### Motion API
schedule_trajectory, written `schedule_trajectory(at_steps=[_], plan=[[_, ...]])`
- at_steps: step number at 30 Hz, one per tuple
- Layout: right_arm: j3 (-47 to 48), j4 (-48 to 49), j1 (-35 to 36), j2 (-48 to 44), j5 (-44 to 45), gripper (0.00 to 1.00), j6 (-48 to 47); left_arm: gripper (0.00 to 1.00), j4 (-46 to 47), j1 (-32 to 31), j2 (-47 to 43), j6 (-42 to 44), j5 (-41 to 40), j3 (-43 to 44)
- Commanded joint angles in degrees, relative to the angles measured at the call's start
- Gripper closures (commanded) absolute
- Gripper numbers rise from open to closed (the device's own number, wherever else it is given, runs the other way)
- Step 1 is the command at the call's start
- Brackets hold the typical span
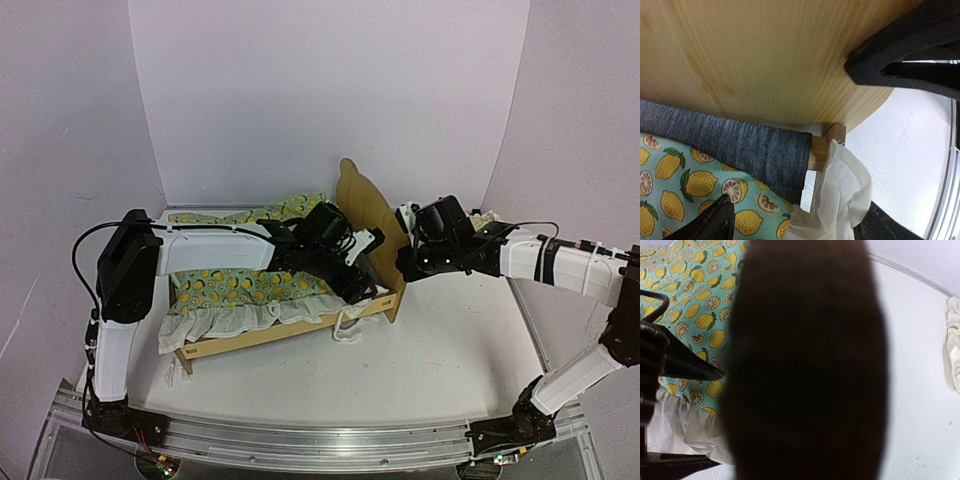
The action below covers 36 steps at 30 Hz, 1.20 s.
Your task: Set up the pet bed
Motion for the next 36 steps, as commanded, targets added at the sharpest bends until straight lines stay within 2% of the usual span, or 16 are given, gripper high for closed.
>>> schedule_trajectory(at_steps=[1, 7, 9, 15, 16, 21, 22, 24, 27, 28, 29, 31, 33, 36], plan=[[4.9, 8.1, 0.9, -2.8, -9.3, 1.0, 1.5, 0.22, -0.9, -1.5, 2.2, 5.1, 3.4, 4.6], [5.0, 8.3, 1.0, -3.0, -9.8, 1.0, 1.6, 0.34, -0.7, -2.5, 6.3, 6.2, 3.0, 7.3], [4.9, 8.4, 1.1, -3.1, -10.1, 1.0, 1.8, 0.41, -0.7, -2.7, 7.0, 6.6, 1.4, 7.5], [4.5, 9.5, 1.3, -3.2, -11.6, 1.0, 2.9, 0.54, 0.6, -4.1, 9.5, 8.3, -5.5, 7.3], [4.7, 9.6, 1.4, -3.2, -11.7, 1.0, 3.0, 0.59, 0.8, -4.1, 9.8, 8.6, -6.1, 7.1], [4.5, 9.5, 1.6, -4.2, -10.8, 0.99, 3.1, 0.96, 2.5, -4.1, 7.7, 10.2, -8.7, 5.2], [4.5, 9.0, 1.6, -4.7, -10.4, 0.88, 3.0, 1.0, 2.7, -4.1, 7.2, 11.1, -9.0, 4.9], [4.5, 7.0, 1.6, -6.3, -8.3, 0.63, 2.5, 1.0, 2.9, -4.1, 5.9, 12.4, -9.7, 4.3], [1.3, 5.2, 1.3, -13.0, -3.8, 0.42, 1.9, 1.0, 3.8, -4.1, 3.5, 14.3, -9.6, 3.4], [-0.8, 5.1, 1.1, -15.6, -2.3, 0.29, 1.4, 1.0, 4.0, -4.1, 2.8, 14.7, -9.7, 3.3], [-3.1, 5.1, 0.9, -18.3, -1.8, 0.22, 0.4, 1.0, 4.2, -4.0, 2.2, 15.2, -9.8, 3.3], [-8.1, 5.6, 0.5, -22.0, -3.0, 0.14, -2.2, 1.0, 4.5, -4.0, 0.7, 15.9, -9.9, 3.5], [-12.9, 7.3, 0.2, -23.4, -5.0, 0.13, -4.1, 1.0, 4.5, -4.0, -1.0, 16.2, -11.5, 4.0], [-25.7, 21.7, 0.2, -26.9, -11.9, 0.14, -4.7, 1.0, 5.0, -3.4, -3.9, 15.7, -11.3, 4.0]])
